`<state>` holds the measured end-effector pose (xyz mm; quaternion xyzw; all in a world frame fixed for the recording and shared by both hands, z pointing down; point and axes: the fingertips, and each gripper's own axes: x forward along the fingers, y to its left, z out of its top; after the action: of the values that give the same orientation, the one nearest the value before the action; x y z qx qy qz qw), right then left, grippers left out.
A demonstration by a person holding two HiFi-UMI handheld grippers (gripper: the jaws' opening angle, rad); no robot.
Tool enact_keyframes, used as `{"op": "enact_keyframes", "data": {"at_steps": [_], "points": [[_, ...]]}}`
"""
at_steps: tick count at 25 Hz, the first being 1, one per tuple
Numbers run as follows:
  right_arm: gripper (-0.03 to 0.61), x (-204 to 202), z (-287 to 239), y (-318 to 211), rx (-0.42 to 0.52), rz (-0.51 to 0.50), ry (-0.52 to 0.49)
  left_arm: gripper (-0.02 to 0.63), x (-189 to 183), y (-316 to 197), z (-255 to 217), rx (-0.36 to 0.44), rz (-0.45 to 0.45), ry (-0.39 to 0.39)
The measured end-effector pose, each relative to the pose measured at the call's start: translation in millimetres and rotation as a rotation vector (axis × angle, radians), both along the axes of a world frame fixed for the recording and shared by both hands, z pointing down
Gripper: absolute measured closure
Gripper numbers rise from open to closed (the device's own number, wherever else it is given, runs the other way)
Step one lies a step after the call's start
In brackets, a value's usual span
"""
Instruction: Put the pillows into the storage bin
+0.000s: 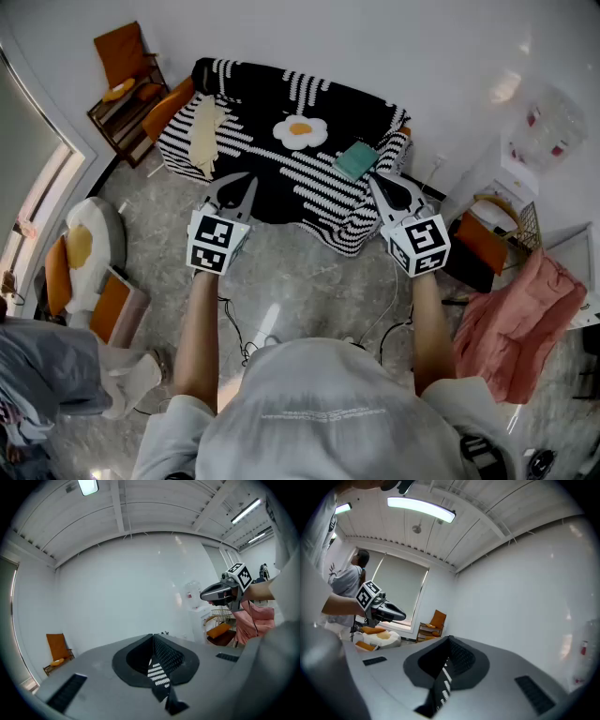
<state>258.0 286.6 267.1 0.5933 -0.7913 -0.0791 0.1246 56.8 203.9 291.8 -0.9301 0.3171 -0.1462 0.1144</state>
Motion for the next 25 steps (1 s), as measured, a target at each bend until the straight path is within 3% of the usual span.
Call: {"op": "enact_keyframes", "data": {"at_steps": [5, 11, 15, 19, 21, 23, 25], "points": [[0.578, -4, 4, -3, -0.006, 0.007, 0.004, 0.598, -3, -3, 0, 0.002, 0.002, 0.002], [0.577, -4, 7, -7, -0.056, 0.015, -0.078, 0.598, -8, -7, -1, -0.002, 0.004, 0.006], [0.577, -15, 14, -9, -0.098, -0.009, -0.067, 0.598, -14, -12, 2, -0.009, 0.013, 0.012], [0.575, -20, 12, -14, -0.083, 0.032, -0.064, 0.595, -24, -20, 3, -0.021, 0.017, 0.017], [0.537, -25, 11, -16, -0.08, 0.045, -0.065, 0.583, -33, -26, 3, -0.027, 0.004, 0.031], [0.454, -35, 11, -18, -0.08, 0.044, -0.075, 0.428, -46, -33, 4, -0.032, -0.006, 0.042], [0.376, -47, 11, -20, -0.077, 0.047, -0.082, 0.407, -59, -38, 5, -0.031, -0.001, 0.044]]}}
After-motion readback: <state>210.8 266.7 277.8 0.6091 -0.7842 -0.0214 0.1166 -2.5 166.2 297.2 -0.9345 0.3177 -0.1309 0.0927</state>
